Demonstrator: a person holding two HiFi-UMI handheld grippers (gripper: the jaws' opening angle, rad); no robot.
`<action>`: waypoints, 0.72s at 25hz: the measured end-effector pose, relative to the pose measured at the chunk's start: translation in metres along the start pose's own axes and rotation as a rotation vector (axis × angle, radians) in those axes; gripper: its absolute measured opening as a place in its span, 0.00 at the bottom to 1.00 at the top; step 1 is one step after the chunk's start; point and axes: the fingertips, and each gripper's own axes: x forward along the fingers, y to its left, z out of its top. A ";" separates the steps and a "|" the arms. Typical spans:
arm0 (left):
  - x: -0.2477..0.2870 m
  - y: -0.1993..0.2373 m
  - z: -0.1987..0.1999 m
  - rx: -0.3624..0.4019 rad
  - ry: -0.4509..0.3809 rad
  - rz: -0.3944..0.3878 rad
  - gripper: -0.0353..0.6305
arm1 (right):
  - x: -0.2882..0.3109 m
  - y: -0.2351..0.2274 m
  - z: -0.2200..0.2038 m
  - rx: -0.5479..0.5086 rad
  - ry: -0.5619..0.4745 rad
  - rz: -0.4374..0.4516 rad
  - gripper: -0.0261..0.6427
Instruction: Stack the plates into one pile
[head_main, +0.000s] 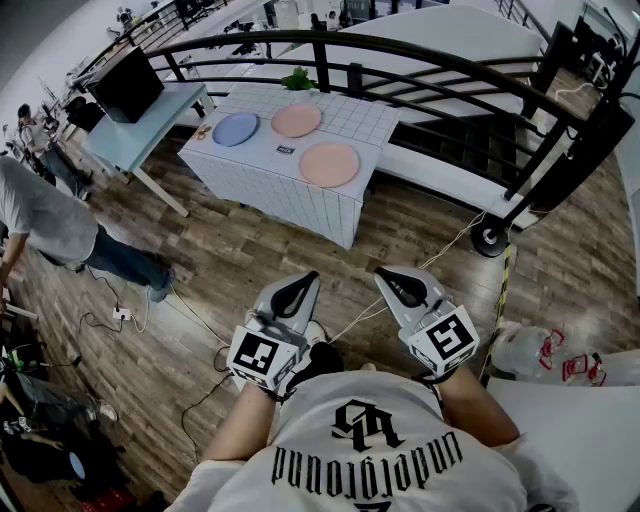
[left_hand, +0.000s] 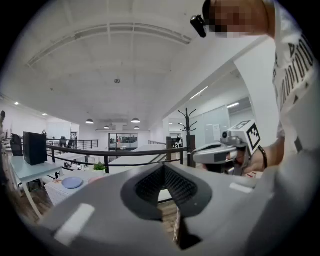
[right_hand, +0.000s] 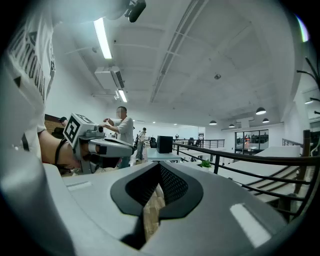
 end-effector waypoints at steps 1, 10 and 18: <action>0.001 0.003 -0.001 -0.003 0.000 0.000 0.13 | 0.003 -0.001 0.000 0.001 0.001 0.002 0.04; 0.009 0.037 -0.008 -0.016 0.002 0.005 0.13 | 0.038 -0.011 -0.004 0.026 -0.001 0.007 0.04; 0.020 0.102 -0.025 -0.046 0.004 0.017 0.13 | 0.101 -0.023 -0.015 0.034 0.030 0.010 0.04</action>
